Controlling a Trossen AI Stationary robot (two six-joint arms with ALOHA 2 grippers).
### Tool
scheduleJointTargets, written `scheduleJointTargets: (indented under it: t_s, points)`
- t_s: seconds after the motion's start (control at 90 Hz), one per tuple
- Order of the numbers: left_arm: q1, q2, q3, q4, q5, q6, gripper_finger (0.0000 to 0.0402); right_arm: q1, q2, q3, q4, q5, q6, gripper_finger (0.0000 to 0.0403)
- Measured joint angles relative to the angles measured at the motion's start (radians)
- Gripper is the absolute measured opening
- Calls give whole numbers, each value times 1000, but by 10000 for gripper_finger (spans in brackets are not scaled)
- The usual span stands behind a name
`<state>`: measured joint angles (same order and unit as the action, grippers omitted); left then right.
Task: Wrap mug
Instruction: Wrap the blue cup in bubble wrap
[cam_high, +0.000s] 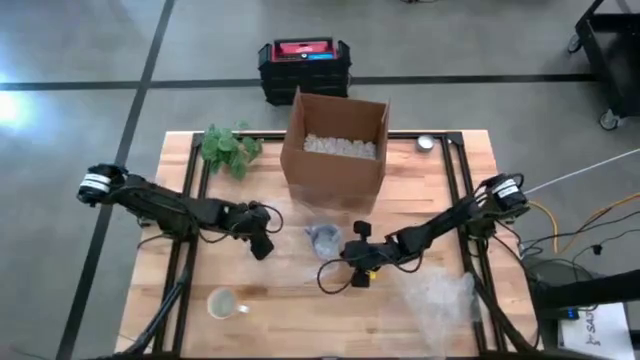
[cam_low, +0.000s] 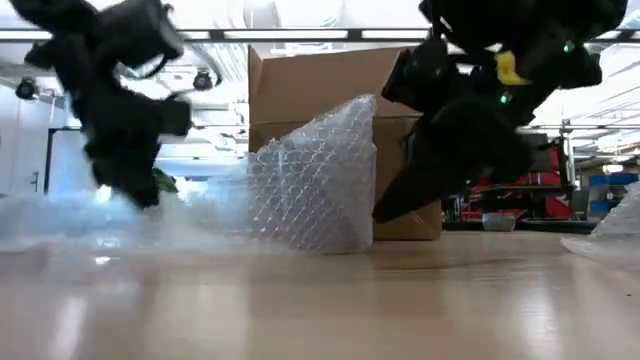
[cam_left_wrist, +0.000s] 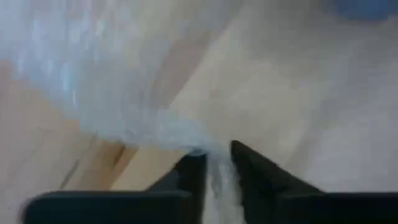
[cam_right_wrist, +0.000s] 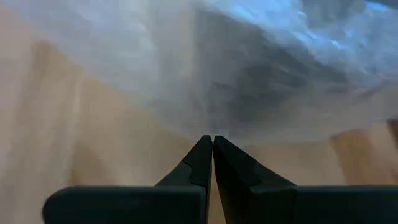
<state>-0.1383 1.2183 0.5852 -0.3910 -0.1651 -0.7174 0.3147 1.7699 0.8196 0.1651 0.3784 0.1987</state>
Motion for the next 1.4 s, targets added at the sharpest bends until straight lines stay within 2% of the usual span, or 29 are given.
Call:
scheduleJointTargets:
  t_s: [0.044, 0.244, 0.478, 0.8, 0.967, 1.189, 1.4]
  points:
    - [-3, -7, 33, 0, -2, 23, 9, -4, 0, 0, 2, 23, 4, 2]
    - [-5, -1, 173, 20, -8, 120, 19, -13, -1, 7, 16, 26, -13, 2]
    - [-10, 54, 235, 218, -8, 192, 3, -12, 15, 7, 41, 20, -15, 2]
    - [-11, 265, 241, 497, -6, 216, 5, -12, 23, 7, 90, 5, -36, 2]
    - [-11, 393, 293, 636, 67, 235, 4, -12, 24, 7, 97, -1, -40, 2]
    - [-10, 522, 393, 572, 65, 290, 4, -11, 24, 6, 97, -5, -41, 2]
    - [-10, 534, 412, 527, 70, 290, 5, -7, -34, 8, 28, -20, -42, 2]
